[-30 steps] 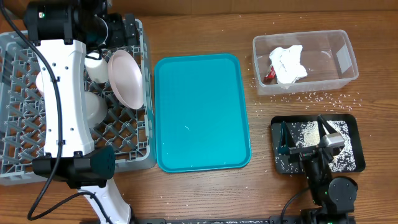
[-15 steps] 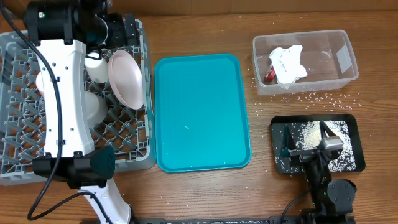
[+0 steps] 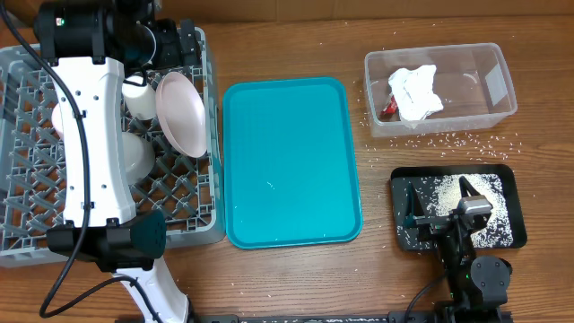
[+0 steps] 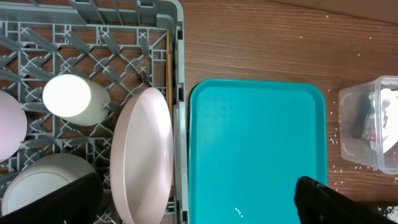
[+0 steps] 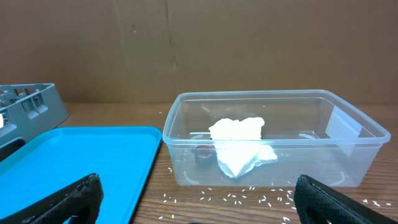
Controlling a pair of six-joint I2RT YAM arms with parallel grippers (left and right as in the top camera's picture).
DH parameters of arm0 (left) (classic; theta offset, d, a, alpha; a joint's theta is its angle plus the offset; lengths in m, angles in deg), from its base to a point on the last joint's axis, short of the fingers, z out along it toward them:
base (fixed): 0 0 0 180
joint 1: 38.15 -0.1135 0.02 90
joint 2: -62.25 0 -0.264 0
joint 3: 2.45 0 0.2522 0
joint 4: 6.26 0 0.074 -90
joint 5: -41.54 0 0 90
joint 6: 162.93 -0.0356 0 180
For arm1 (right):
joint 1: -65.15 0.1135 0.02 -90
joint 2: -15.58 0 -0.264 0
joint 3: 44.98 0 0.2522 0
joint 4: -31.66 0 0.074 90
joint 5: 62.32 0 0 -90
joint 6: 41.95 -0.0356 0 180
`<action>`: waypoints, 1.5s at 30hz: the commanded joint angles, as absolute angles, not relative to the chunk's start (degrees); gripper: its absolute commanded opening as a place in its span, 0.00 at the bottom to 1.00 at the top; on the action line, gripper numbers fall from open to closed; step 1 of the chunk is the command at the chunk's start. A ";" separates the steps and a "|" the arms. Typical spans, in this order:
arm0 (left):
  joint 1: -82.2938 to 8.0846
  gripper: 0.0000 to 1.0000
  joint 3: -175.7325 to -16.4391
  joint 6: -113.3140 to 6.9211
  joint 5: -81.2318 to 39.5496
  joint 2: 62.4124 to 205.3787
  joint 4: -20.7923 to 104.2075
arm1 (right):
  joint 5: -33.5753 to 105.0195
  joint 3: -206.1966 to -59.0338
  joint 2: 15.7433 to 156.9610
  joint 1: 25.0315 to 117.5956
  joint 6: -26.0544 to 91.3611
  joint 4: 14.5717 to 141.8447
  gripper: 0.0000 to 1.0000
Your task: Sort waste into correct bins and load items into the dishwasher
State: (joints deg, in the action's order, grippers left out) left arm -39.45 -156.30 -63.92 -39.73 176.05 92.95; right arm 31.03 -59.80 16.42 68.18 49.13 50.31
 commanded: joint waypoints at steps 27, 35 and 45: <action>-36.61 1.00 -148.76 -66.12 -43.42 172.13 97.74 | 30.31 -59.21 15.74 67.91 49.40 50.07 1.00; -34.71 1.00 -116.92 -66.78 -46.13 153.71 80.01 | 30.31 -59.21 15.74 67.91 49.40 50.07 1.00; -34.75 1.00 -72.87 -71.70 -46.13 127.09 52.87 | 30.31 -59.21 15.74 67.91 49.40 50.07 1.00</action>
